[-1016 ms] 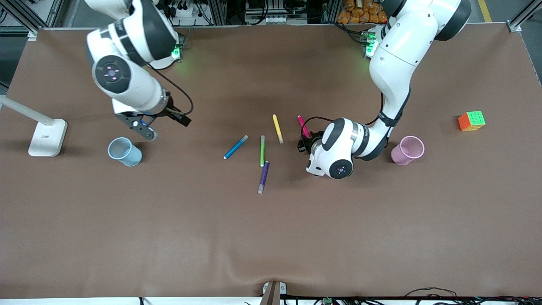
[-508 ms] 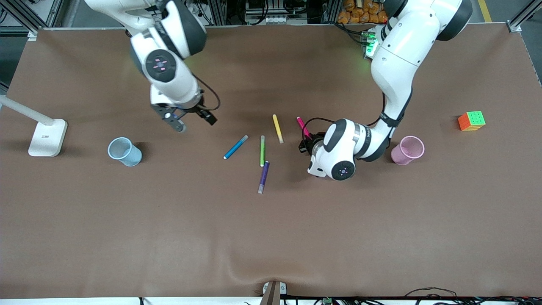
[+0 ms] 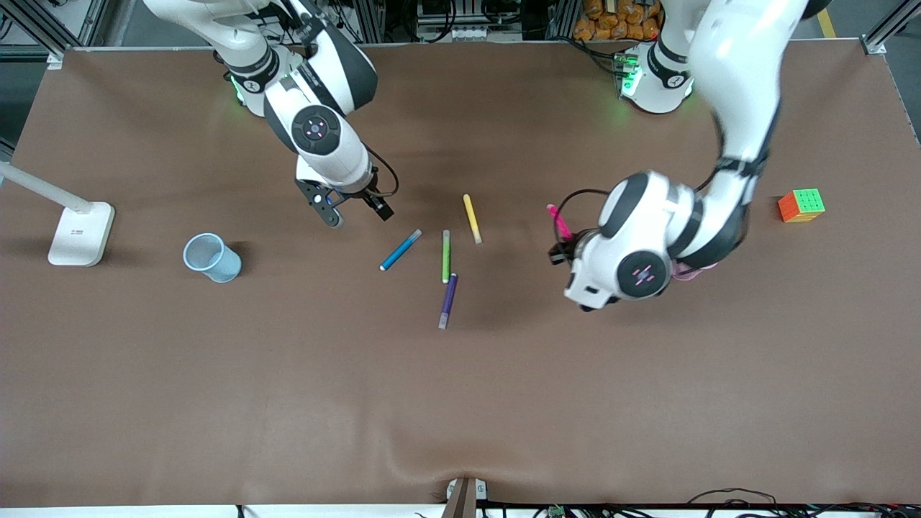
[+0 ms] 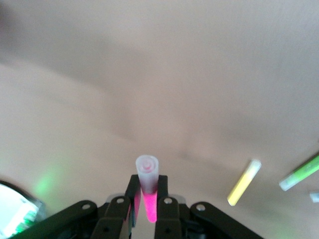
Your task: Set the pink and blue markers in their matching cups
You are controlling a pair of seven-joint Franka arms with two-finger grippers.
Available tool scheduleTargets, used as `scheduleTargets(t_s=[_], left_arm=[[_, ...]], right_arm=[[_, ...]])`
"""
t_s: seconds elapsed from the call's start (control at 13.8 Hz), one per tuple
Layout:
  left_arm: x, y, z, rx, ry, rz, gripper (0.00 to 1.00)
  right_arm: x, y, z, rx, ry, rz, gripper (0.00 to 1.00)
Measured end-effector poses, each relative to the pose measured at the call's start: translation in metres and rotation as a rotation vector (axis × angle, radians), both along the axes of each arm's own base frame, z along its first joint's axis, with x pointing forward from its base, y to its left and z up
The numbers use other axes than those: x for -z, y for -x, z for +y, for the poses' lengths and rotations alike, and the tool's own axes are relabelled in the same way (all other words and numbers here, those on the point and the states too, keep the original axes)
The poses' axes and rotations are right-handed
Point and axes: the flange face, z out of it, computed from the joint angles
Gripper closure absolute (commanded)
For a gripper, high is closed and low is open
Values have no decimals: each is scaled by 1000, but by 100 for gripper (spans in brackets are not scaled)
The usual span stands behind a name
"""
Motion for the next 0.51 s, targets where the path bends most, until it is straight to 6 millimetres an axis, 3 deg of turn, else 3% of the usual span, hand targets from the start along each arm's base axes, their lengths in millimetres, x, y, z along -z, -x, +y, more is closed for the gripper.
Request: scheduleTargets(t_s=[0.15, 0.36, 0.51], left_arm=[[-39, -4, 18, 25, -50, -69, 100], [-73, -9, 40, 23, -87, -138, 100], [-92, -20, 74, 17, -98, -180, 100]], right_arm=[[16, 6, 15, 30, -4, -3, 0], [38, 10, 31, 67, -13, -30, 0], [57, 9, 40, 93, -23, -59, 0]])
